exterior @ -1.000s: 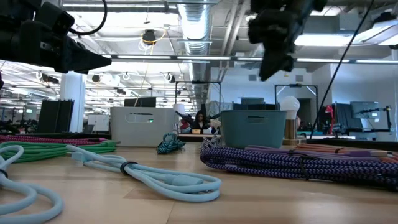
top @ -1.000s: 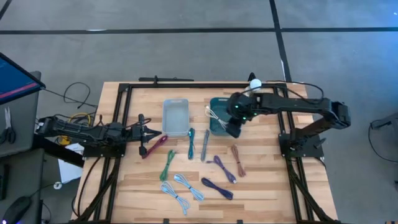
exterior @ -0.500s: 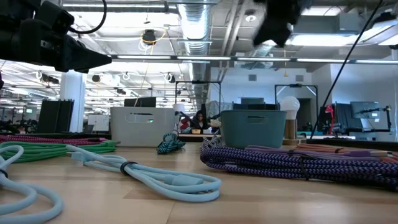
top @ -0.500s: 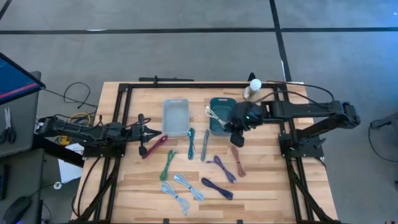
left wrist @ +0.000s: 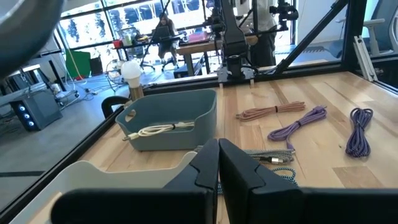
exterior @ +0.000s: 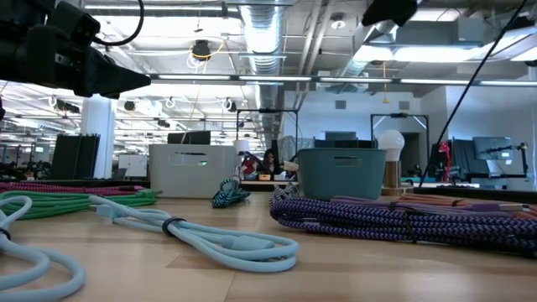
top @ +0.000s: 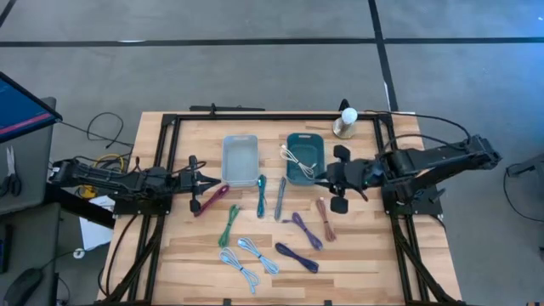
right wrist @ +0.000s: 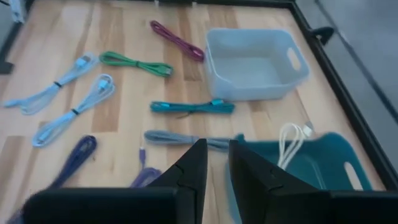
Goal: Pick & Place USB Port
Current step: Put the pink patterned charger cable into the white bin
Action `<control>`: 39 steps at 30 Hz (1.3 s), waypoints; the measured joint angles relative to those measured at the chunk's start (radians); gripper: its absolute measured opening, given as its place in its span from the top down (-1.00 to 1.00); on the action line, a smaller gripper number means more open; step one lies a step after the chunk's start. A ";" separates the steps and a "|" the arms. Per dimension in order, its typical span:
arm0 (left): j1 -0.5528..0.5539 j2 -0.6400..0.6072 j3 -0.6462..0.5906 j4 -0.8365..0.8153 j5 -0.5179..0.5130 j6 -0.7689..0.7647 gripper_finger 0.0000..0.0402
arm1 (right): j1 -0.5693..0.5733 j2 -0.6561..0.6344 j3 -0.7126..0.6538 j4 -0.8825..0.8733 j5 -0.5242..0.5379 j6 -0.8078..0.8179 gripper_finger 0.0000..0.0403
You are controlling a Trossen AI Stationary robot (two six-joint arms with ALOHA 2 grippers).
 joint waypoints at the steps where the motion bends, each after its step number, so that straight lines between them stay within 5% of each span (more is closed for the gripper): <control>1: 0.000 0.000 0.000 0.000 0.000 0.000 0.94 | 0.014 -0.010 -0.018 0.000 0.027 0.018 0.71; 10: 0.000 0.000 0.000 0.007 0.000 -0.019 0.94 | 0.113 -0.127 -0.228 0.057 0.275 0.119 0.71; 17: 0.000 0.000 0.000 0.011 0.000 -0.019 0.94 | 0.131 -0.310 -0.382 0.249 0.385 -0.097 0.71; 24: 0.000 0.000 0.000 0.015 0.000 -0.019 0.94 | -0.010 -0.491 -0.522 0.643 0.020 -0.398 0.71; 33: 0.000 0.000 0.000 0.029 0.000 -0.019 0.94 | -0.323 -0.484 -0.635 0.765 -0.342 -0.365 0.71; 39: 0.000 0.000 0.000 0.028 0.000 -0.139 0.94 | -0.444 -0.480 -0.679 0.817 -0.388 -0.323 0.71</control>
